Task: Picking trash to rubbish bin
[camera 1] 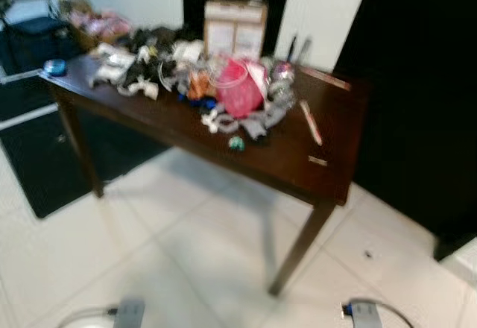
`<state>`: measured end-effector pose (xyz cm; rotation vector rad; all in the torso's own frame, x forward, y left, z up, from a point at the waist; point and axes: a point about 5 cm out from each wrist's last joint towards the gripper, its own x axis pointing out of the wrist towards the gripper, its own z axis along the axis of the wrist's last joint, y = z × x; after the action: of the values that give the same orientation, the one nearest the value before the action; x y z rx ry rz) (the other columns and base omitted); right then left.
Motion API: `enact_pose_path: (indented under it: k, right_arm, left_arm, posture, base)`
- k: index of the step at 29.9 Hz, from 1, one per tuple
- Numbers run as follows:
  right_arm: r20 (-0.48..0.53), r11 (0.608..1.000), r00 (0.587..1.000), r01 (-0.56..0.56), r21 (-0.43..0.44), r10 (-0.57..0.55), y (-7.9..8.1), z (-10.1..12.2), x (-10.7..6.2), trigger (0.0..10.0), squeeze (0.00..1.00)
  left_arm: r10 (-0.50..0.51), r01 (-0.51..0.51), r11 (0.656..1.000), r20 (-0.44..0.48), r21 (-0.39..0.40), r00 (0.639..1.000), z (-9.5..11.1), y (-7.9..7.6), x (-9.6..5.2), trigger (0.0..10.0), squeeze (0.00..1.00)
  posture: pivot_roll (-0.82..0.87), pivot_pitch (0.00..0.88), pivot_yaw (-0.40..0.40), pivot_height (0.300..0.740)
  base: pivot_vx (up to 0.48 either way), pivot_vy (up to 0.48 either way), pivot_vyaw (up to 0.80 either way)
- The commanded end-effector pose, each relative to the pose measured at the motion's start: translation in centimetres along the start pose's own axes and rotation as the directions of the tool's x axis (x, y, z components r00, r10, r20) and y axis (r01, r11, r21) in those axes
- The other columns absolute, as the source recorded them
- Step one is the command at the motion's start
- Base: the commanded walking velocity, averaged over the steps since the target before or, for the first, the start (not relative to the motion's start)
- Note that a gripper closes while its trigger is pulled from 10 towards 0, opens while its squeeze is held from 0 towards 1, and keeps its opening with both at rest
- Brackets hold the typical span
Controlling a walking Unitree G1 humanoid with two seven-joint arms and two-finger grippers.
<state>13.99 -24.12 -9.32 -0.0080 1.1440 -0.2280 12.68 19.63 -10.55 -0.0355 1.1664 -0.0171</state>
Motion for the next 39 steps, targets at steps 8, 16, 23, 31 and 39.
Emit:
enact_pose_path:
  k: [8, 16, 23, 31, 39]
  right_arm:
    - [-0.020, 1.000, 1.000, 0.005, 0.006, -0.005, -0.24, -0.58, -0.05, 10.0, 0.00]
    - [-0.001, 1.000, 1.000, -0.003, 0.020, 0.003, -0.21, -0.46, -0.05, 10.0, 0.00]
    - [0.001, 1.000, 1.000, -0.003, 0.028, 0.003, -0.20, -0.43, -0.05, 10.0, 0.00]
    - [0.003, 1.000, 1.000, -0.002, 0.031, 0.002, -0.27, -0.36, -0.05, 10.0, 0.00]
    - [0.007, 0.999, 1.000, -0.007, 0.032, 0.007, -0.19, -0.31, -0.04, 10.0, 0.00]
  left_arm:
    - [-0.012, 0.012, 1.000, -0.011, 0.000, 1.000, -0.26, -0.35, 0.04, 10.0, 0.00]
    - [-0.005, 0.005, 1.000, -0.011, -0.004, 1.000, -0.36, -0.35, 0.03, 10.0, 0.00]
    - [0.013, -0.013, 1.000, -0.011, -0.001, 1.000, -0.27, -0.05, 0.00, 10.0, 0.00]
    - [0.011, -0.011, 1.000, -0.014, 0.004, 1.000, -0.28, -0.04, 0.00, 10.0, 0.00]
    - [0.015, -0.014, 1.000, -0.026, 0.005, 1.000, -0.70, 0.02, -0.05, 10.0, 0.00]
  posture:
    - [0.02, 0.045, -0.031, 0.740]
    - [0.02, 0.049, -0.031, 0.740]
    - [0.02, 0.050, -0.030, 0.740]
    - [0.02, 0.049, -0.030, 0.740]
    - [0.02, 0.050, -0.030, 0.740]
  base:
    - [0.000, 0.000, -0.80]
    - [0.000, 0.000, -0.50]
    - [0.070, 0.000, 0.00]
    - [0.352, 0.000, 0.00]
    - [0.436, 0.000, 0.00]
